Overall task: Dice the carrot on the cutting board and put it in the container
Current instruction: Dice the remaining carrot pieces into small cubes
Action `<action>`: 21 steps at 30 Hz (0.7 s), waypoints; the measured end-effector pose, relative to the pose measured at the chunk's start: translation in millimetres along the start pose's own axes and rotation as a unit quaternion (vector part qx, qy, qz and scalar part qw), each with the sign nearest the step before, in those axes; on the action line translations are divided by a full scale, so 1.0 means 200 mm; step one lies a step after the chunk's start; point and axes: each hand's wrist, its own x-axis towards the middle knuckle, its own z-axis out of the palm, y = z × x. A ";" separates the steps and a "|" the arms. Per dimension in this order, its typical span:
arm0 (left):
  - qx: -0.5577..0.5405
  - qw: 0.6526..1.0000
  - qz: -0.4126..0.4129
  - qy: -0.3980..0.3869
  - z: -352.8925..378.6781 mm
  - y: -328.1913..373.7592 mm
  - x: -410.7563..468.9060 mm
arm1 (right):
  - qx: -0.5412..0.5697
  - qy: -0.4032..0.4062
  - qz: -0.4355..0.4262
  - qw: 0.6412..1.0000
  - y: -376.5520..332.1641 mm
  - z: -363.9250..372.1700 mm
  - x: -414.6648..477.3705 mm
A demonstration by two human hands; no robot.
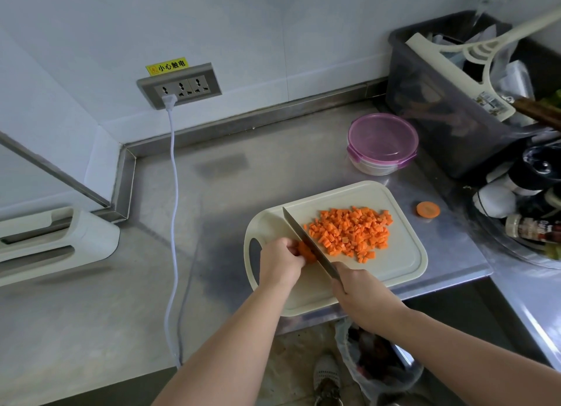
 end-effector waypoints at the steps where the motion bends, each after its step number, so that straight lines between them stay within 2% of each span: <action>1: -0.001 1.000 0.002 -0.003 0.00 0.00 0.00 | 0.000 0.000 -0.001 1.000 0.00 0.00 0.00; 7: 0.004 1.000 0.003 0.008 0.00 0.00 0.00 | -0.003 -0.005 -0.001 1.000 0.00 -0.01 0.00; 21: -0.063 0.997 -0.035 0.035 0.03 -0.03 0.03 | -0.020 -0.006 0.006 1.000 -0.01 -0.01 0.00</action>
